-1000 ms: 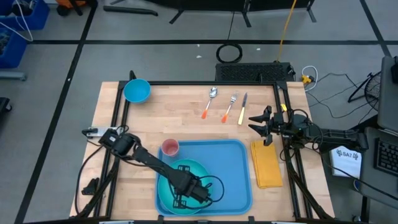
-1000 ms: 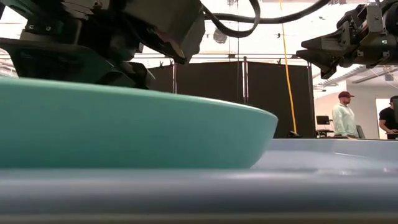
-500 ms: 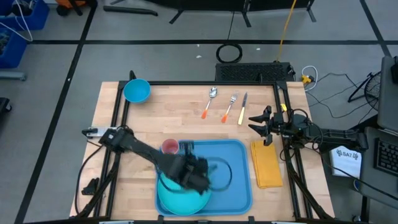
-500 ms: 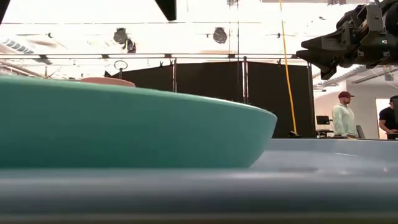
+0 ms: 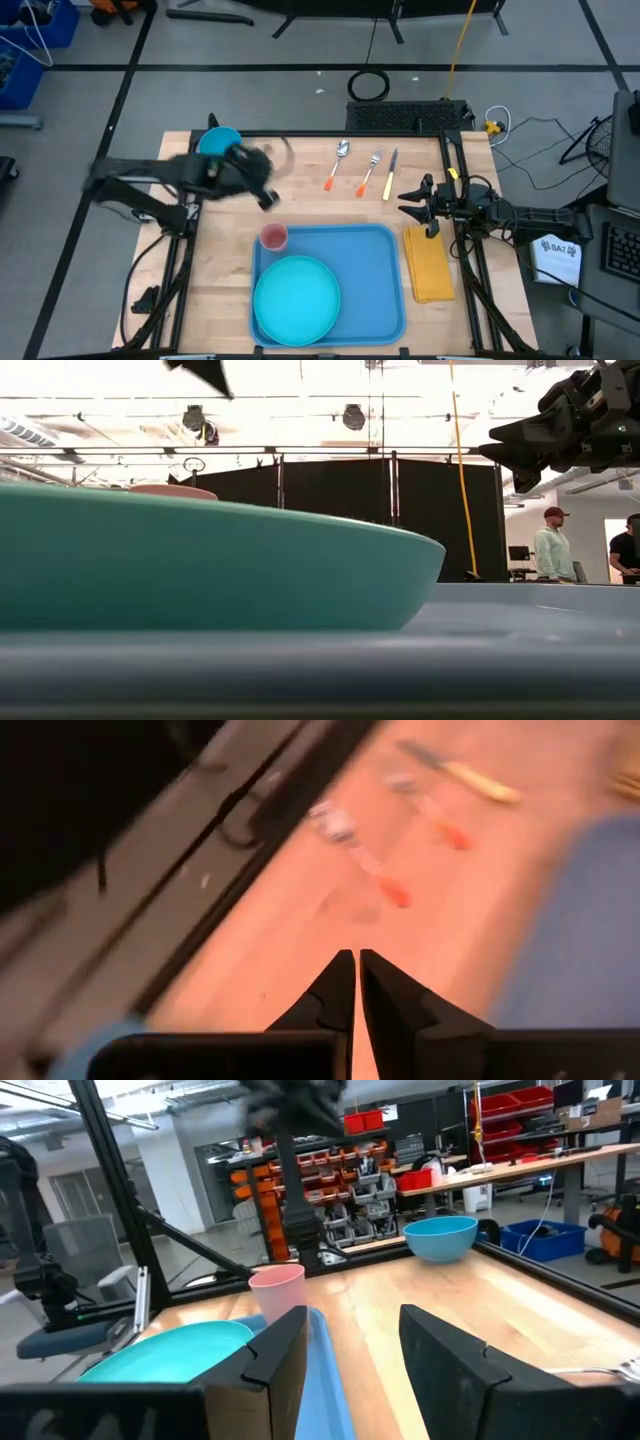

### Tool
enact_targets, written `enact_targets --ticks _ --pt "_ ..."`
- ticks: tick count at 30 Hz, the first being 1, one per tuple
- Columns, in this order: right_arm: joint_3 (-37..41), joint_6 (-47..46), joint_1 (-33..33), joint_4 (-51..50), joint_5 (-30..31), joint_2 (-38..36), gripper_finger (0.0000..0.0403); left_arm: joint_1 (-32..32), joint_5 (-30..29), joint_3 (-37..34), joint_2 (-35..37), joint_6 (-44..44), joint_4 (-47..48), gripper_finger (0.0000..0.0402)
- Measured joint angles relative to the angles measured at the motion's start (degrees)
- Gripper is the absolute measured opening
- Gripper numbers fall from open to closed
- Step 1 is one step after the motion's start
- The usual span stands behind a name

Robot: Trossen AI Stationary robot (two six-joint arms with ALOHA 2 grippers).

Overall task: Set up tray
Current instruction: Put the blue bowl on top of the blue plate on the blue tray

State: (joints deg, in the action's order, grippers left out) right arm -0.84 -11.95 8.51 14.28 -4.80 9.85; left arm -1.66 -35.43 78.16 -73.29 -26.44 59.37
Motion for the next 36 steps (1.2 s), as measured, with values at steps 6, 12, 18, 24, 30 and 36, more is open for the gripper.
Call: enact_targets --ticks 6,12,18,24,30,36 --pt "0.0 0.0 0.0 0.0 0.1 0.0 0.0153 22.0 19.0 -17.0 11.7 -7.7 -2.0 0.0004" --pt "0.0 0.5 0.0 0.0 0.2 0.0 0.0153 36.4 21.7 -18.7 7.0 4.4 -1.5 0.002" --pt "0.0 0.6 0.0 0.0 0.5 0.0 0.0153 49.0 27.0 -18.7 -0.2 2.1 -1.5 0.0021" --pt "0.0 0.7 0.0 0.0 2.2 0.0 0.0153 54.5 32.5 -18.7 -6.9 7.6 -4.2 0.0023" --pt "0.0 0.9 0.0 0.0 2.2 0.0 0.0153 54.9 33.2 -18.7 -9.8 10.0 -6.0 0.0079" --pt "0.0 1.2 0.0 0.0 2.1 0.0 0.0153 55.1 29.4 -18.7 -10.0 10.4 -5.9 0.0157"
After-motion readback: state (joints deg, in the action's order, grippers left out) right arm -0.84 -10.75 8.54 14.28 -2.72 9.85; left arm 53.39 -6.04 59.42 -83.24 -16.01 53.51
